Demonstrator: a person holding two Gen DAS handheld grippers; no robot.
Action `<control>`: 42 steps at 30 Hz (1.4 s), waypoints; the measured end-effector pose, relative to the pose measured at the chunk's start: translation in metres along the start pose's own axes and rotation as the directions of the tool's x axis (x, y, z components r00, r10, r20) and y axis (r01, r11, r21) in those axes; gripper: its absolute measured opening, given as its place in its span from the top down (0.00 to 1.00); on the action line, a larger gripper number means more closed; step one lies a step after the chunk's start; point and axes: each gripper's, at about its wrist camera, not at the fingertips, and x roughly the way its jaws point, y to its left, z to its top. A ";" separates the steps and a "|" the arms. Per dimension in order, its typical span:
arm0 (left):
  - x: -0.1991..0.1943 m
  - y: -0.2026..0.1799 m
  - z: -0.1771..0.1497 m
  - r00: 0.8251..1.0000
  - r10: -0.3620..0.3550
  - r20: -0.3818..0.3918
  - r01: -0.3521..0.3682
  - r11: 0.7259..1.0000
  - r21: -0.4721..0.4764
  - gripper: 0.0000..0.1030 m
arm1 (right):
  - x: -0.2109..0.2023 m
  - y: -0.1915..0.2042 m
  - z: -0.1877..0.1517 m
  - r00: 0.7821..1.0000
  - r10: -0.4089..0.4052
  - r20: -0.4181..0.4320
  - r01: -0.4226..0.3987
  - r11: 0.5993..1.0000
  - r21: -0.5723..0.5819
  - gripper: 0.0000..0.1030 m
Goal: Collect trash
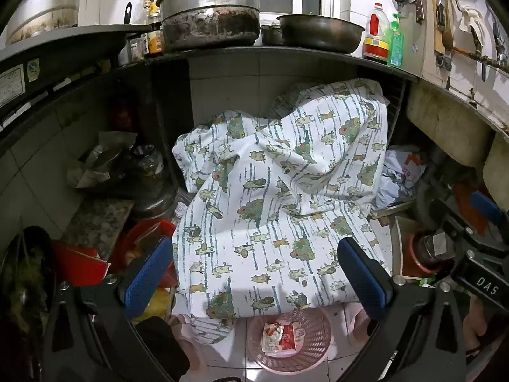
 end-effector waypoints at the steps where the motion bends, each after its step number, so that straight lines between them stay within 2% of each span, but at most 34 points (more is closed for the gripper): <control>1: 0.000 -0.001 0.000 1.000 0.001 0.000 -0.001 1.000 0.000 0.00 | 0.000 0.000 0.000 1.000 -0.002 0.000 0.002 1.000 0.002 0.00; 6: -0.003 -0.001 0.000 0.998 0.051 0.025 -0.051 0.999 0.013 0.00 | 0.000 0.000 0.000 1.000 -0.005 0.000 0.005 1.000 0.006 0.00; 10: -0.004 0.001 0.001 1.000 0.025 0.018 -0.025 1.000 0.009 0.00 | 0.000 0.000 0.000 1.000 0.001 0.000 -0.001 1.000 0.005 0.00; 42: -0.009 0.003 0.003 0.999 0.033 0.028 -0.034 0.999 0.009 0.00 | 0.001 -0.002 -0.004 1.000 -0.009 -0.010 0.009 1.000 0.010 0.00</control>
